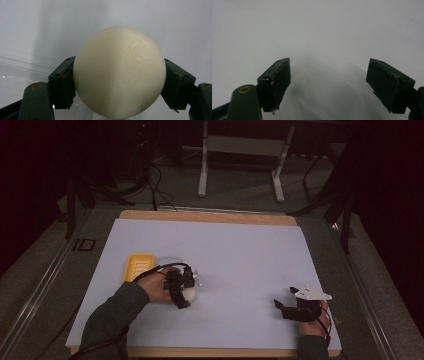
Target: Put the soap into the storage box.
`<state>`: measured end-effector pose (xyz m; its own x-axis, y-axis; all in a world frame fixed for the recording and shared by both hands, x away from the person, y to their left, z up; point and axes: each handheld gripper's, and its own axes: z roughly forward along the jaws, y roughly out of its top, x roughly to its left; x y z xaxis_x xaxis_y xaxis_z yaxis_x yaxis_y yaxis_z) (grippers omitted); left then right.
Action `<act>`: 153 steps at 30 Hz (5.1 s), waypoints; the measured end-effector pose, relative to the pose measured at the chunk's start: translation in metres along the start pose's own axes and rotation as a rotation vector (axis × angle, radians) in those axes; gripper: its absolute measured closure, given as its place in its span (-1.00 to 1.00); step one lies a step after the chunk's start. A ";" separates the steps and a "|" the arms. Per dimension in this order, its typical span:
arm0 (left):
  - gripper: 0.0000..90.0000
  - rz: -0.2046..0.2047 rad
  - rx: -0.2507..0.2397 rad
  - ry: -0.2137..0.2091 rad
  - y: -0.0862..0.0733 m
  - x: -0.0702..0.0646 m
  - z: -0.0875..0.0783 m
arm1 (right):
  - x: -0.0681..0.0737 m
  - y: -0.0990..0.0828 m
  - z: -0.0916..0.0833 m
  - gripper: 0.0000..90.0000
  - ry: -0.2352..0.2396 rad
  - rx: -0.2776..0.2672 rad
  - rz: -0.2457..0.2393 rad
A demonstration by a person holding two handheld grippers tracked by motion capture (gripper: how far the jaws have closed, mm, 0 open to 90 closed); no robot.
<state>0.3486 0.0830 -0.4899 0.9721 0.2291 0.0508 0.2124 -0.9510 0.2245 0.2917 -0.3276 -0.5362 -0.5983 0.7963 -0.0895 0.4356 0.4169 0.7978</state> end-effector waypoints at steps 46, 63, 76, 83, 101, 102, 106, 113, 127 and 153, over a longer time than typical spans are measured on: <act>-0.45 -0.179 -0.074 0.075 -0.025 0.023 -0.033 | 0.000 0.000 0.000 -0.56 0.000 -0.004 0.001; -0.45 -0.322 -0.063 0.124 -0.030 0.029 -0.043 | 0.000 0.000 0.000 -0.56 -0.001 -0.006 -0.001; -0.45 -0.403 -0.068 0.168 -0.043 0.035 -0.047 | 0.000 0.000 0.000 -0.56 0.000 -0.007 -0.001; -0.45 -0.445 -0.071 0.174 -0.048 0.038 -0.049 | 0.000 0.000 -0.001 -0.56 0.000 -0.008 -0.002; -0.45 -0.550 -0.075 0.193 -0.072 0.045 -0.059 | 0.001 0.000 -0.001 -0.56 -0.005 -0.011 -0.007; -0.45 -0.552 -0.076 0.195 -0.073 0.045 -0.060 | 0.001 0.000 -0.001 -0.56 -0.005 -0.011 -0.007; -0.45 -0.569 -0.079 0.200 -0.078 0.046 -0.062 | 0.001 0.000 -0.001 -0.56 -0.005 -0.012 -0.006; -0.45 -0.592 -0.080 0.210 -0.085 0.048 -0.064 | 0.001 0.000 -0.001 -0.56 -0.004 -0.013 -0.004; -0.45 -0.635 -0.067 0.218 -0.105 0.053 -0.065 | 0.001 0.000 -0.001 -0.56 -0.005 -0.011 -0.005; -0.45 -0.644 0.016 0.217 -0.124 0.069 -0.049 | 0.001 -0.001 -0.001 -0.56 -0.009 -0.012 -0.004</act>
<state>0.3843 0.2266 -0.4664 0.6095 0.7856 0.1065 0.7453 -0.6136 0.2608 0.2899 -0.3273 -0.5360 -0.5940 0.7985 -0.0978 0.4252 0.4148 0.8044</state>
